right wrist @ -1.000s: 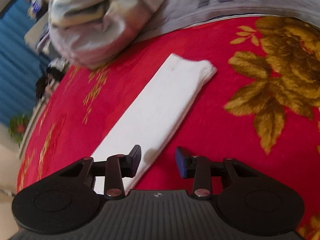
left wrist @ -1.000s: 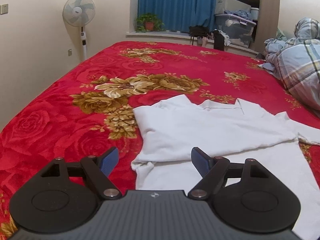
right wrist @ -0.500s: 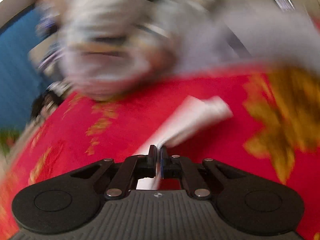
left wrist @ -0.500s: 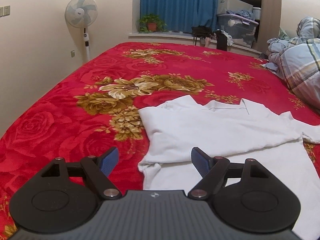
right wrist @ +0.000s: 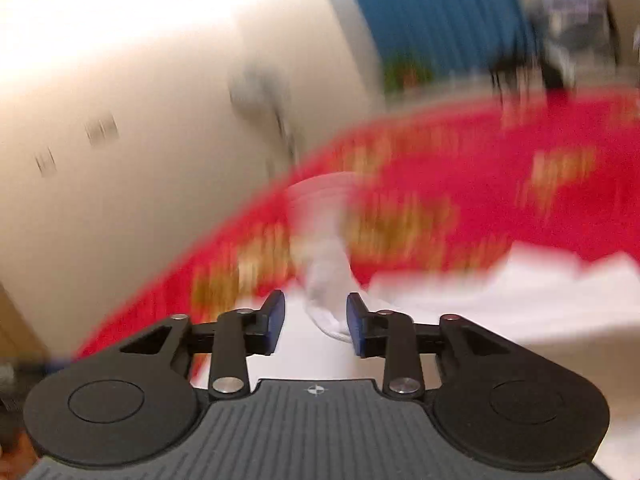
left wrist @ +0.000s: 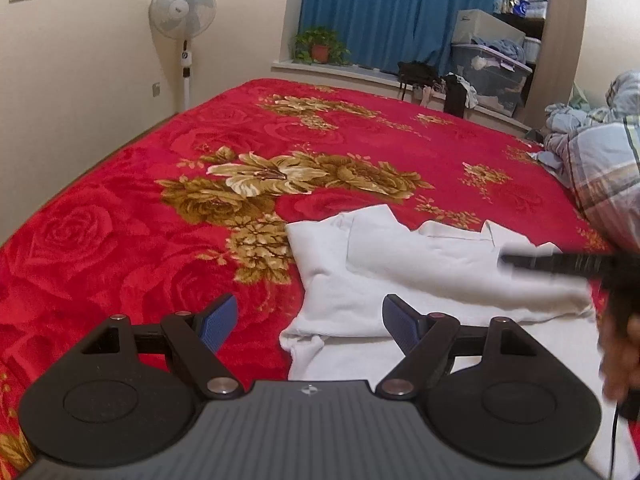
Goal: Fold small clothes
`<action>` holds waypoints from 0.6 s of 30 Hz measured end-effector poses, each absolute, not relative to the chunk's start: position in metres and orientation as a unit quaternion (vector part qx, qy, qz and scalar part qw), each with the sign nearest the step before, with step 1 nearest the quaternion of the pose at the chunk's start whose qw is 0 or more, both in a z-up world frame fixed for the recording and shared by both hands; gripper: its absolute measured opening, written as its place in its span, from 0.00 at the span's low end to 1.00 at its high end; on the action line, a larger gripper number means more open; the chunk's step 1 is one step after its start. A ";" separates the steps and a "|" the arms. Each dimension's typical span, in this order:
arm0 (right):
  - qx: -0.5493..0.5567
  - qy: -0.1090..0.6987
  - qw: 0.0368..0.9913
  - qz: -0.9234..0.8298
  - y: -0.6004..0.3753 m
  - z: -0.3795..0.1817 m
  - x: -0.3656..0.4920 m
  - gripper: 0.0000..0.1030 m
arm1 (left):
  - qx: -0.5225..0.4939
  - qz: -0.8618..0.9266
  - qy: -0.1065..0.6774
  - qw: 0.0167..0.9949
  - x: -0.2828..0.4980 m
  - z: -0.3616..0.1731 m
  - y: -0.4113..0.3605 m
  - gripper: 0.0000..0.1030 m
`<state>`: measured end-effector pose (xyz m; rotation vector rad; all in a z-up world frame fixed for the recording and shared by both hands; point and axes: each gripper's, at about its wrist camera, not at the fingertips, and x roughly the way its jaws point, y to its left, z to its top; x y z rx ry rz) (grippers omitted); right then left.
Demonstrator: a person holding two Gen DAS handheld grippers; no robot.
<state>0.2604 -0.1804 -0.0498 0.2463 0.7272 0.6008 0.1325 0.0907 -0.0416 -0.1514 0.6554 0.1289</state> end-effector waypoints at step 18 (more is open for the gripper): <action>0.240 0.354 0.903 0.042 -0.321 -0.019 0.218 0.40 | -0.168 -0.030 0.333 0.927 0.208 -0.057 0.090 0.28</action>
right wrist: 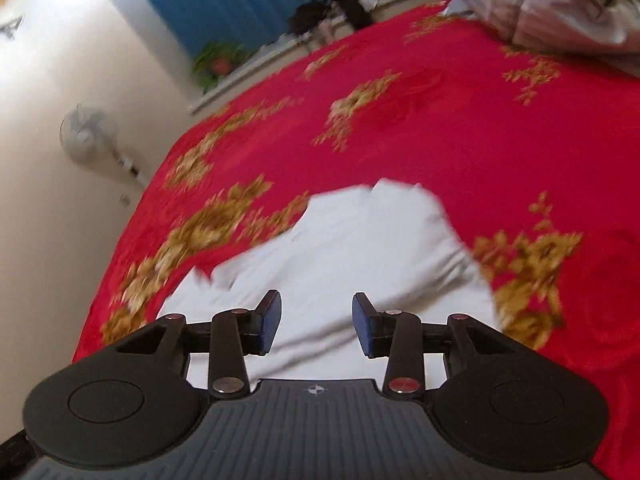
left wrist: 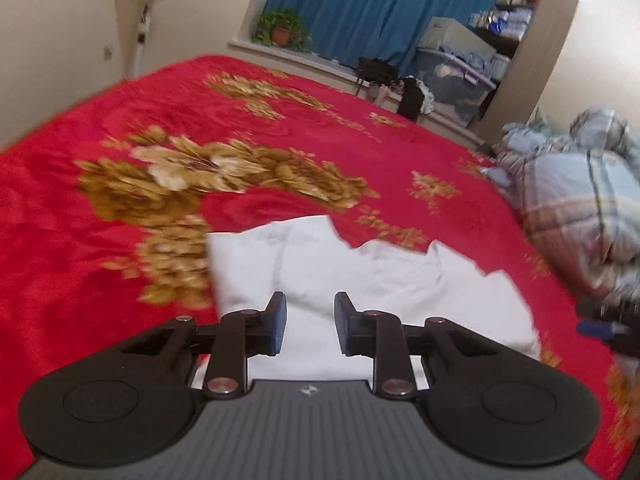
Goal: Fold small clothes
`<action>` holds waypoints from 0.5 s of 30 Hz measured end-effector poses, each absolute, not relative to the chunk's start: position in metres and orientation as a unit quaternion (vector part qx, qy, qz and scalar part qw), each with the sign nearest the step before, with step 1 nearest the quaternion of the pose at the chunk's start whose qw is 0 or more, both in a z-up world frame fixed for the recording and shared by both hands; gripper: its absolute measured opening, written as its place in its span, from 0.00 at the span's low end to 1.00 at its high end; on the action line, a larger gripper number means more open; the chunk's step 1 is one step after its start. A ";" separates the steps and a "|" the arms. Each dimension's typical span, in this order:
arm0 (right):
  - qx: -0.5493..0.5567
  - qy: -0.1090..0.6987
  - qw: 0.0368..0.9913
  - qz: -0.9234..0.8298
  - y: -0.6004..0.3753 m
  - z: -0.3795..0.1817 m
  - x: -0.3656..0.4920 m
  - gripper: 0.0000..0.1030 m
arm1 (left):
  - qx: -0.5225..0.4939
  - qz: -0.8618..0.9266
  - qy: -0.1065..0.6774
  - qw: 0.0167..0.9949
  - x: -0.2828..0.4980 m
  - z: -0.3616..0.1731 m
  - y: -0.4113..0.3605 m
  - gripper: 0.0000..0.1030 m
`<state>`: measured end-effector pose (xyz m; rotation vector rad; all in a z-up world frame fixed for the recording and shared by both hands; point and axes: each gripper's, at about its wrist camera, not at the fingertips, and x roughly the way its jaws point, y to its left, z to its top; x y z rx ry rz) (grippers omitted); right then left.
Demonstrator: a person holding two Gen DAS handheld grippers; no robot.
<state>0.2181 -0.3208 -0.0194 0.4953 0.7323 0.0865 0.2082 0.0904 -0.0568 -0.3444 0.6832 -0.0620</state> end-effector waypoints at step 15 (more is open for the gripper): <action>0.292 0.333 0.896 -0.031 -0.394 -0.033 0.249 0.40 | -0.307 0.055 0.382 0.870 0.300 -0.133 0.104 0.07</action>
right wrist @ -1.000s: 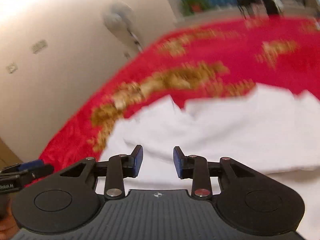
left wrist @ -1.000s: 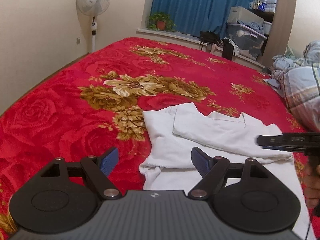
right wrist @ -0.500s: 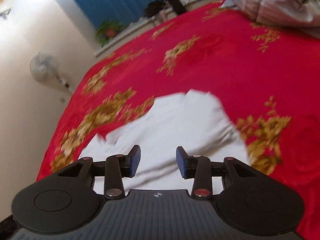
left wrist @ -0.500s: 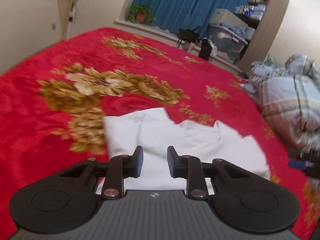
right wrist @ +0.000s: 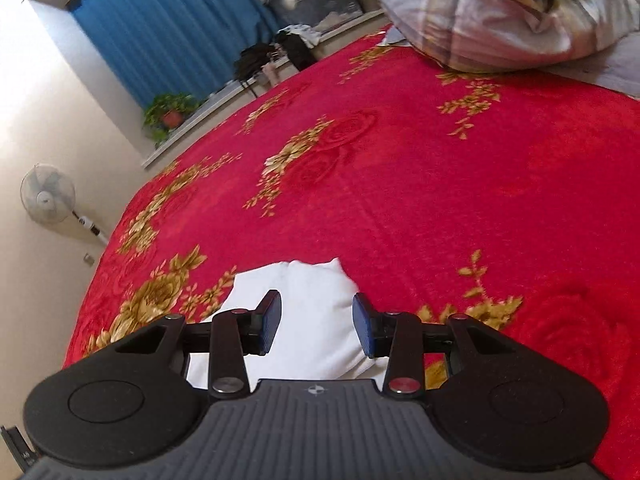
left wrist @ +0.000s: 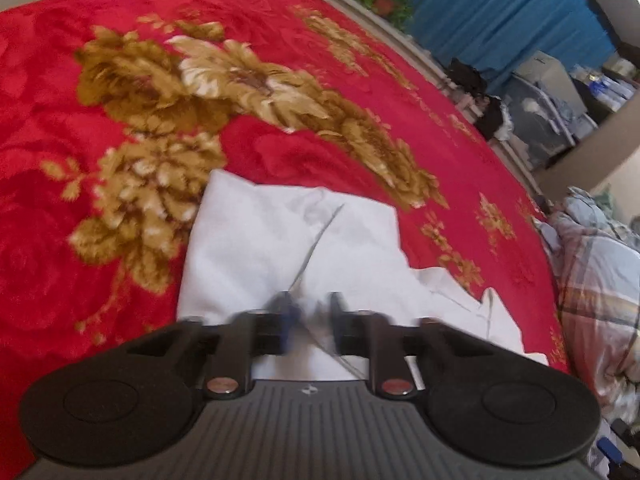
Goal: Fold small clothes
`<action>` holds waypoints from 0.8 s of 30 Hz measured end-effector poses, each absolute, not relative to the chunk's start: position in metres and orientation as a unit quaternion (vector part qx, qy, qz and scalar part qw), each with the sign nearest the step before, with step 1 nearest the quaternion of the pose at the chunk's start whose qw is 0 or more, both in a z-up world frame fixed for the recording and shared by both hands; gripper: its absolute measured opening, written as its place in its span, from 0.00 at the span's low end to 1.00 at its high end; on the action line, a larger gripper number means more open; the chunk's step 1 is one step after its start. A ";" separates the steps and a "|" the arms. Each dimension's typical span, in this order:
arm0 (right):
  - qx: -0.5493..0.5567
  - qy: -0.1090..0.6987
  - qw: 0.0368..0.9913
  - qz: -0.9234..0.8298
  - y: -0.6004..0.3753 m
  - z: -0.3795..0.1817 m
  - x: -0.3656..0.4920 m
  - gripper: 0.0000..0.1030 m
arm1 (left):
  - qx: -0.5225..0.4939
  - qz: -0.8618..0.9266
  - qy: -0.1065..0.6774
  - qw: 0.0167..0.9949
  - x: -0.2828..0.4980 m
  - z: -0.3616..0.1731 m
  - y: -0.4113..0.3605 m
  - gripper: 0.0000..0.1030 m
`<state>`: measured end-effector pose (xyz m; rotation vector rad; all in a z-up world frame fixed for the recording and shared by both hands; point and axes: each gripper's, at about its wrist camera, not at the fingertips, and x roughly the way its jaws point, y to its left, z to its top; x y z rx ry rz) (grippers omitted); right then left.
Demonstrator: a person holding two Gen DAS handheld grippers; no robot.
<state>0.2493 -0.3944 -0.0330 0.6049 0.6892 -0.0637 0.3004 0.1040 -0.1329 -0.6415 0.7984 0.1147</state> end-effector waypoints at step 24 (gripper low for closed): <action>0.377 0.428 0.820 -0.036 -0.378 -0.108 0.277 0.01 | -0.149 -0.017 0.333 0.931 0.158 -0.043 0.090 0.34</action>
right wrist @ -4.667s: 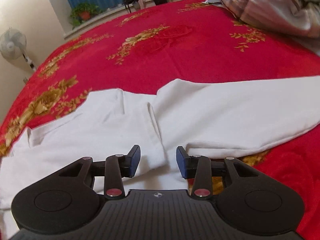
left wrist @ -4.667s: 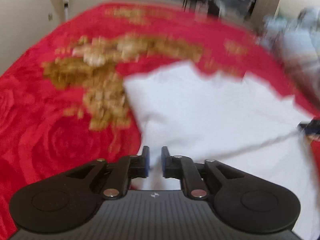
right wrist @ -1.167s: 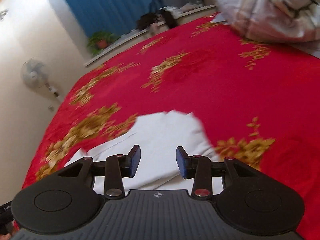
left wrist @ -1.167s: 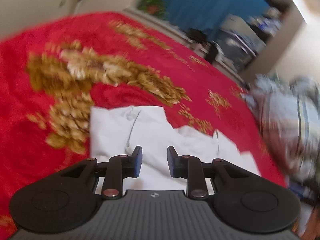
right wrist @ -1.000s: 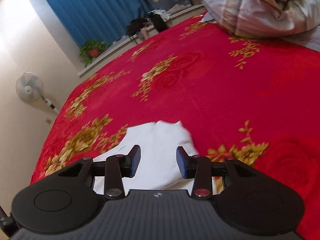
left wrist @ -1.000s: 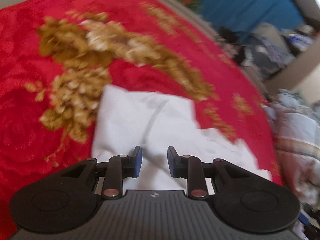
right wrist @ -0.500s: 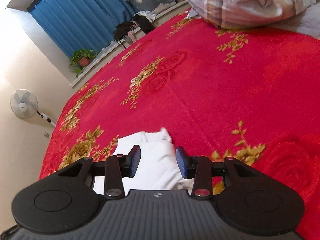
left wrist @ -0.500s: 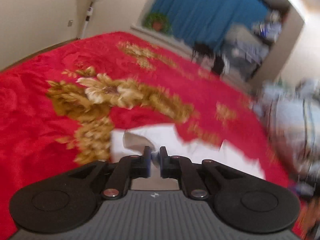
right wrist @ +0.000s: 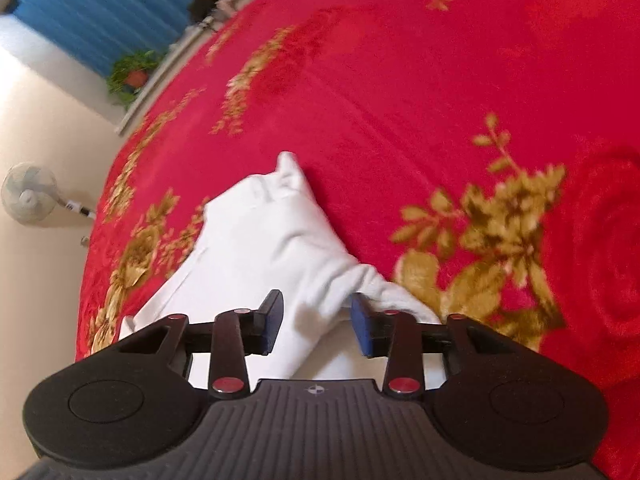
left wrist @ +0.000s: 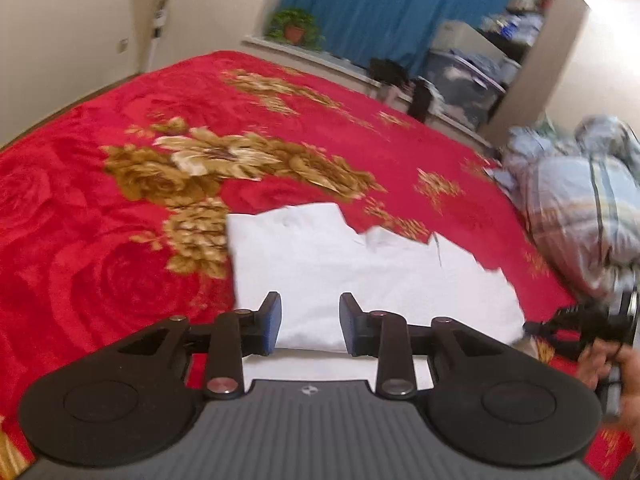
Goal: Fold small clothes
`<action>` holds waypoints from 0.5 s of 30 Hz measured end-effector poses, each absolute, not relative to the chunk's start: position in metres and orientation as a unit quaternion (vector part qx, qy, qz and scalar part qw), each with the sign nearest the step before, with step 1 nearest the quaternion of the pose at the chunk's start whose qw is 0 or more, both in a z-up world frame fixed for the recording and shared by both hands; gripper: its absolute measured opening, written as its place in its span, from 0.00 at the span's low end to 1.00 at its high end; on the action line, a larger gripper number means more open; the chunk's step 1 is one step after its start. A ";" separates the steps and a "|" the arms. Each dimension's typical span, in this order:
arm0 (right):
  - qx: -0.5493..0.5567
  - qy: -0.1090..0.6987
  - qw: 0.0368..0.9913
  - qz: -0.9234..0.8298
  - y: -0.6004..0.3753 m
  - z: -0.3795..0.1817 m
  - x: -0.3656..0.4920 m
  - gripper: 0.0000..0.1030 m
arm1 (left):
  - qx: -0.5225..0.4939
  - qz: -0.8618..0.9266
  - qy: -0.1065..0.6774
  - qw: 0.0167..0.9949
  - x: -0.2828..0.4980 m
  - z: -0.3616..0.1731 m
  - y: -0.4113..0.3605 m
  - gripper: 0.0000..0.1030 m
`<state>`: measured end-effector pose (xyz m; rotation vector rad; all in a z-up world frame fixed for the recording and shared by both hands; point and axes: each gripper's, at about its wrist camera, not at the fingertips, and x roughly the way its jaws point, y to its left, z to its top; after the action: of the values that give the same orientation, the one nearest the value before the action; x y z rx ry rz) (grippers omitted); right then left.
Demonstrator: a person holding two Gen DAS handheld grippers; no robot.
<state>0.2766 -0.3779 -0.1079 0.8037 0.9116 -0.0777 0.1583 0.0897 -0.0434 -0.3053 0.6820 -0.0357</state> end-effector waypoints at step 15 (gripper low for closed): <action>0.300 0.340 0.891 0.025 -0.380 -0.059 0.277 0.11 | -0.093 0.048 0.451 0.886 0.215 -0.109 0.089 0.34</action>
<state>0.2771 -0.3795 -0.0588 0.6237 0.7059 0.0523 0.2146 0.0886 -0.1091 -0.1924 0.9381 0.1002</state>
